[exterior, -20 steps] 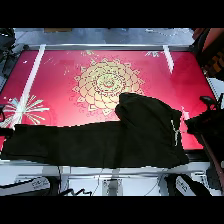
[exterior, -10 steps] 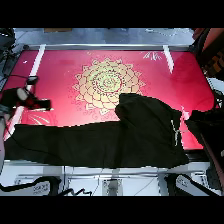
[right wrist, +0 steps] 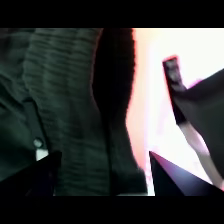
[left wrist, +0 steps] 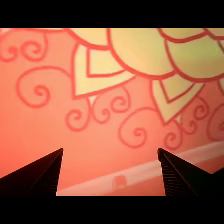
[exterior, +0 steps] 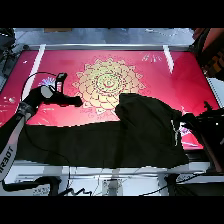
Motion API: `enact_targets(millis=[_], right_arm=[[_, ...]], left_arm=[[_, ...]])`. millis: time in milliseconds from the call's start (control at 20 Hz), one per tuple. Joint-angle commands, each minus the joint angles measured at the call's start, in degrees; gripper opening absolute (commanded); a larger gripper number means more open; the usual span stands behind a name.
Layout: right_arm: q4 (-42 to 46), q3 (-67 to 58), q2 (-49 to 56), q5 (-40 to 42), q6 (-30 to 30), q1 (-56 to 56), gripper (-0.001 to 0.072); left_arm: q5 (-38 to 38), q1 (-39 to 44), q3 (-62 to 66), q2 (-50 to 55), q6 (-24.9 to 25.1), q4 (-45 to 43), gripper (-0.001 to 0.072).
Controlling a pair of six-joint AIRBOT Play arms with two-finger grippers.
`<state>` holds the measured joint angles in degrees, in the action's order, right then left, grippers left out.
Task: Fold the clothes and pants, and hang the long-sleeved shirts on hangers.
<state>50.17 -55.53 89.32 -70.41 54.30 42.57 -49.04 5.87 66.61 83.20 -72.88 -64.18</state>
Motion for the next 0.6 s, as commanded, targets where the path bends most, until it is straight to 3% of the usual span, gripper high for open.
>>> enact_targets(millis=[0,150,200,300,400,450,550], right_arm=[[-4.66,0.00,3.61,-0.70,-8.87,-0.85,0.0548],[-12.41,-0.20,3.58,-2.93,-15.50,-0.81,0.0548],[-14.36,-0.31,3.58,-4.11,-16.76,-0.83,0.0518],[-16.76,-0.31,3.54,-6.56,-18.69,-0.83,0.0393],[-17.25,-0.31,3.34,-7.63,-19.32,-0.81,0.0111],[-17.25,-0.31,2.93,-7.98,-19.34,-0.83,0.0038],[-17.25,-0.37,1.42,-9.53,-19.34,-0.81,0.0037]], left_arm=[[0.24,0.68,0.07,2.19,2.86,9.70,0.0637],[0.22,0.72,0.04,3.78,2.84,11.45,0.0637],[0.20,0.85,0.07,4.37,2.84,12.57,0.0636],[0.20,1.66,0.07,5.64,2.86,14.58,0.0637],[0.28,2.89,0.07,6.80,2.86,15.93,0.0636],[0.50,3.63,0.07,7.30,2.86,16.87,0.0636],[2.45,5.42,0.07,8.35,2.86,19.02,0.0636]])
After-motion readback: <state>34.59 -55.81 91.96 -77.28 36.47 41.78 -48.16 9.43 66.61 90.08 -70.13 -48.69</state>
